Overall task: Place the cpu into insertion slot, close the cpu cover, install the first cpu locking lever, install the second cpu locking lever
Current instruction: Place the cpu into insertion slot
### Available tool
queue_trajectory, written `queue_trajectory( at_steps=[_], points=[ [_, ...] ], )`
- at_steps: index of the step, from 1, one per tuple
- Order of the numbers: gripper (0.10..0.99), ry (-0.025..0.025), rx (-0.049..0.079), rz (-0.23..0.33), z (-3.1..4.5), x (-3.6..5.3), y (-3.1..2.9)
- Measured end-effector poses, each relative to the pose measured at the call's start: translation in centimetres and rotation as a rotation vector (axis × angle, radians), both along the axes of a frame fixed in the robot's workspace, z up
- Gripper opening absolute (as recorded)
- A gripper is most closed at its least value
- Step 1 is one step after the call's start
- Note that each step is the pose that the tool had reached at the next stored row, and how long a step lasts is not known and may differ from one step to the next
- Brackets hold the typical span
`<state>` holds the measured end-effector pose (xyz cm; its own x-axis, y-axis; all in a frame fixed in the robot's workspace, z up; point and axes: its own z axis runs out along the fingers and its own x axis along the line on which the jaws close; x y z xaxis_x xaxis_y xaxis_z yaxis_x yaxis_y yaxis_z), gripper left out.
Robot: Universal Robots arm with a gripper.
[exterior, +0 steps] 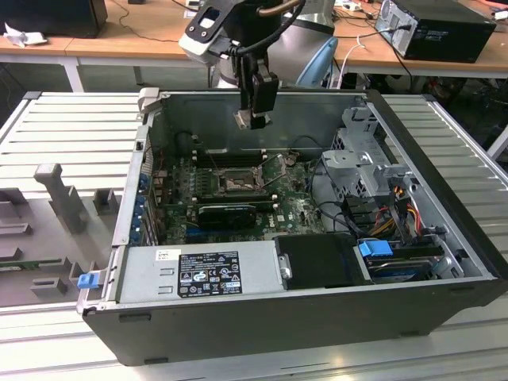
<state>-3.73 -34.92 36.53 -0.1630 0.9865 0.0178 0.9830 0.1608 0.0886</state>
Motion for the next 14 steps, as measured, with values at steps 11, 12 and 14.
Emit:
queue_trajectory(
  at_steps=[11, 12, 14],
  points=[
    [0.529, 0.0025, 0.000, -0.181, -0.80, 0.00, 0.00],
    [0.529, 0.0046, 0.000, -0.189, -0.94, 0.00, 0.00],
    [0.529, 0.0119, -0.001, -0.204, -1.22, 0.02, 0.00]
  ],
)
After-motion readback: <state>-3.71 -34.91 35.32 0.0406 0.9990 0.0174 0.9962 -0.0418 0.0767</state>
